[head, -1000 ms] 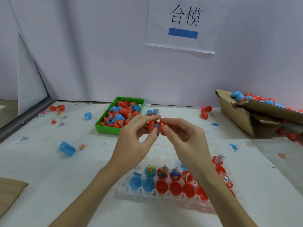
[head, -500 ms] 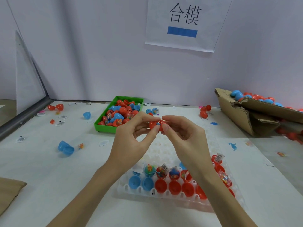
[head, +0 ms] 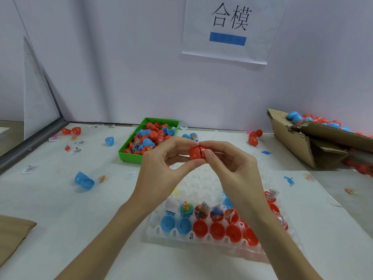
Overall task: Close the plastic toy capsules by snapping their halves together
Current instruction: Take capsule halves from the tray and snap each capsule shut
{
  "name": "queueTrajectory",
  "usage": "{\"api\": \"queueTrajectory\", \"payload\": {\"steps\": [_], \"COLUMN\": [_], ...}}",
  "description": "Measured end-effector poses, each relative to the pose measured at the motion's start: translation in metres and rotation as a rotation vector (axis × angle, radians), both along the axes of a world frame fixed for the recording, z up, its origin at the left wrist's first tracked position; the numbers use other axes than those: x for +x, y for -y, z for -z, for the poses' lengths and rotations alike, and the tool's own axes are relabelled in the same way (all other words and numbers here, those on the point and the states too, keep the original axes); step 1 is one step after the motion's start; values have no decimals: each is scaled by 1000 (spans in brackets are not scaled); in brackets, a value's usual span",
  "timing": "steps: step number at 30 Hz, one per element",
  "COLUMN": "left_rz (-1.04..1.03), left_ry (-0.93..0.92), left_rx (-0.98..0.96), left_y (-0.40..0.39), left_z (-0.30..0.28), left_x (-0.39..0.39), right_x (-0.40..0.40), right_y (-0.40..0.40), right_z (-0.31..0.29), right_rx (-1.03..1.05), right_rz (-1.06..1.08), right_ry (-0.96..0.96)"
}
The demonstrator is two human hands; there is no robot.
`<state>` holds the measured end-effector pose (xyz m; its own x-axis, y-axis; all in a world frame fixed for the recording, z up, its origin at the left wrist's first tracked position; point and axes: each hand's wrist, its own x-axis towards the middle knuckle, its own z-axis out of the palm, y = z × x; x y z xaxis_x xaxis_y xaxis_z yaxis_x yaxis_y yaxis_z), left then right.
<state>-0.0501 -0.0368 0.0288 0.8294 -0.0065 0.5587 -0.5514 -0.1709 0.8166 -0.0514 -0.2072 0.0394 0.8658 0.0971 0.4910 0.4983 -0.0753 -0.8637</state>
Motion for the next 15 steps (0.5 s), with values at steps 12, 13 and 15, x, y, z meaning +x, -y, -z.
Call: {"api": "queueTrajectory", "payload": {"steps": [12, 13, 15], "left_rz": [-51, -67, -94], "left_ry": [10, 25, 39], "left_rx": [24, 32, 45], "left_y": [3, 3, 4], "left_z": [0, 0, -2], "left_x": [-2, -3, -4], "right_x": [2, 2, 1], "right_y": [-1, 0, 2], "right_z": [1, 1, -1], "right_rx": [-45, -39, -6], "right_rz": [65, 66, 33], "right_ry": [4, 8, -7]}}
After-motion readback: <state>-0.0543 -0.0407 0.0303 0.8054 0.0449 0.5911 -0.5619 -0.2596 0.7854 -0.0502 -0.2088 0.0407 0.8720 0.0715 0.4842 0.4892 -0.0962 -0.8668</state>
